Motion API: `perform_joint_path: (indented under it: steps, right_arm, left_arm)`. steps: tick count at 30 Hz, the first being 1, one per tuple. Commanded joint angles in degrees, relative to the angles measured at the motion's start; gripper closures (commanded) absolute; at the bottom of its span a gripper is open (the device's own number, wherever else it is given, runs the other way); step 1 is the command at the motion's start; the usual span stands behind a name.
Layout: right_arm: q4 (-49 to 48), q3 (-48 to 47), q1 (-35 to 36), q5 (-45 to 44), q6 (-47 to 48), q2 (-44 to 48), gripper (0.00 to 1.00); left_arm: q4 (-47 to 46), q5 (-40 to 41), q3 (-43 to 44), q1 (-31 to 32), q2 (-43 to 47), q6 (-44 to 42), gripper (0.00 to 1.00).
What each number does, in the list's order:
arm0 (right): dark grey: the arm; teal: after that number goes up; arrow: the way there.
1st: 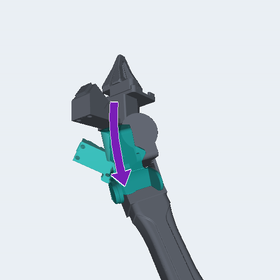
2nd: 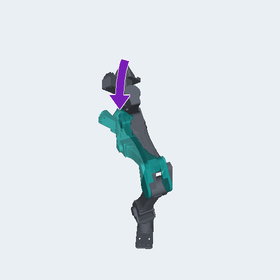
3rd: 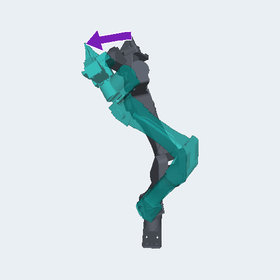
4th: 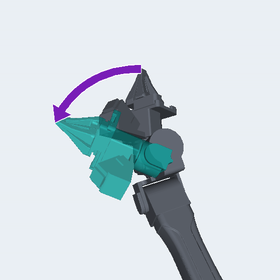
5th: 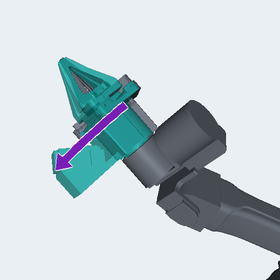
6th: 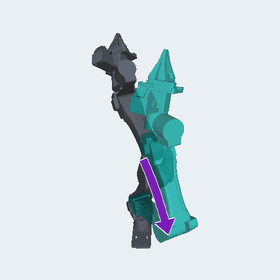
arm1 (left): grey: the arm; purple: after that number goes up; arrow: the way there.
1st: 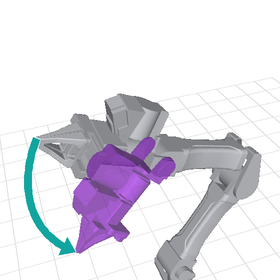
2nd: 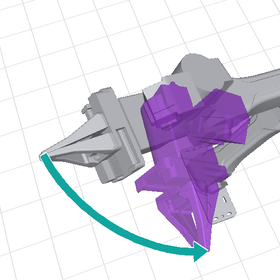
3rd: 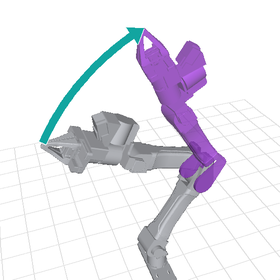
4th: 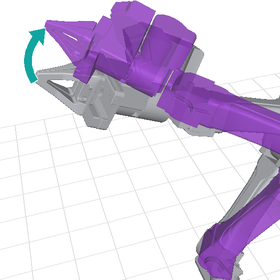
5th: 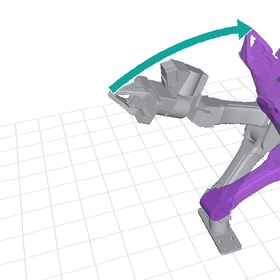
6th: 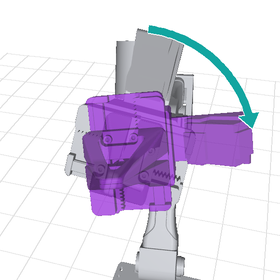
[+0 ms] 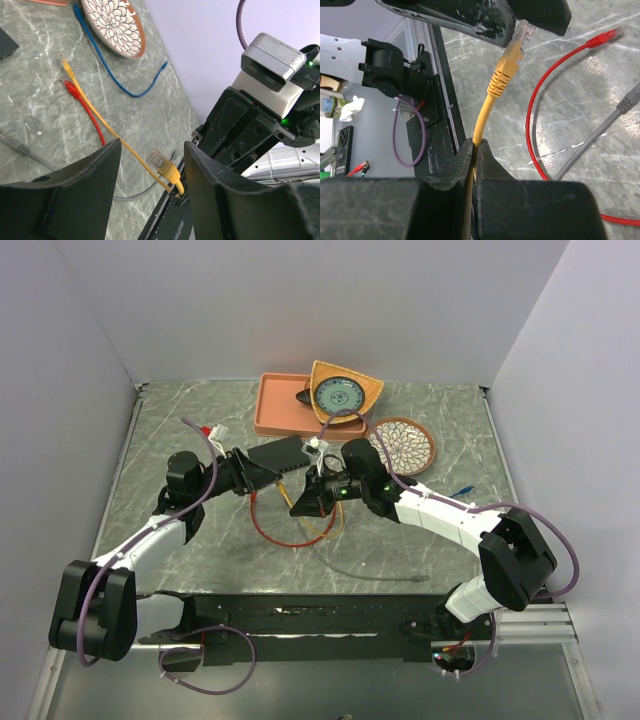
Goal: Insert the plug into the switch port
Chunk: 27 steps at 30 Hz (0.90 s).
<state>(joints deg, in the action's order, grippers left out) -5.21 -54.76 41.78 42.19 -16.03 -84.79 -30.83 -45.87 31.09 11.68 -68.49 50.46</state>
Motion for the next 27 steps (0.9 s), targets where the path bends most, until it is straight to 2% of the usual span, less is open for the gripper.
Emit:
perform_joint_path:
  steps: [1, 3, 8, 9, 12, 14, 15, 16, 18, 19, 21, 22, 25, 27]
  right_arm:
    - [-4.0, -1.2, 0.3, 1.2, -0.8, -0.2, 1.0]
    - [-4.1, -1.3, 0.3, 1.5, -1.0, -0.3, 1.0]
    - [-4.5, -1.3, 0.3, 1.6, -1.4, -0.4, 1.0]
    - [-4.3, -1.4, 0.2, 1.4, -1.5, -0.5, 1.0]
    - [-3.0, -2.2, 0.3, 0.5, -1.3, -0.5, 1.0]
    - [-1.6, -3.2, 0.3, -1.0, -0.8, -0.3, 1.0]
    - [-0.3, -3.6, 0.3, -1.6, -0.3, -0.1, 0.96]
    - [0.9, -4.0, 0.4, -2.7, 0.0, 0.2, 0.84]
    - [2.8, -5.4, 1.0, -6.7, 1.7, 1.3, 0.68]
    - [4.9, -6.0, 1.5, -8.6, 2.4, 1.6, 0.53]
    - [7.7, -7.6, 2.4, -13.7, 4.6, 2.8, 0.39]
    - [9.6, -8.2, 3.6, -15.6, 5.2, 3.1, 0.26]
    - [10.6, -9.8, 4.4, -20.2, 5.7, 3.4, 0.12]
    - [10.7, -10.3, 4.4, -21.5, 4.6, 3.0, 0.1]
  left_arm:
    - [-4.7, -1.7, 1.2, 1.1, -0.3, 1.1, 0.44]
    - [-5.1, -1.6, 1.3, 1.6, -0.7, 1.4, 0.48]
    - [-5.4, -1.6, 1.4, 2.6, -1.1, 1.7, 0.71]
    - [-5.2, -1.2, 1.5, 2.6, -1.0, 1.7, 0.8]
    - [-4.2, -0.1, 1.7, 2.8, -0.7, 1.9, 0.95]
    - [-1.8, 1.8, 2.3, 3.3, -0.2, 1.5, 0.99]
    - [0.0, 3.1, 2.7, 3.4, 0.5, 1.1, 0.99]
    - [2.9, 5.2, 3.6, 3.7, 0.9, 0.6, 0.99]
    - [7.9, 8.9, 4.9, 4.7, 2.2, -1.1, 0.99]
    - [11.6, 11.6, 6.2, 5.0, 2.6, -1.6, 0.99]
    - [14.8, 14.0, 7.4, 5.7, 3.4, -2.2, 0.99]
    - [16.3, 15.1, 8.4, 5.8, 3.4, -2.2, 0.99]
    - [20.4, 18.0, 9.7, 6.1, 4.1, -1.0, 0.99]
    - [21.2, 19.5, 9.6, 6.2, 4.8, 0.7, 0.99]
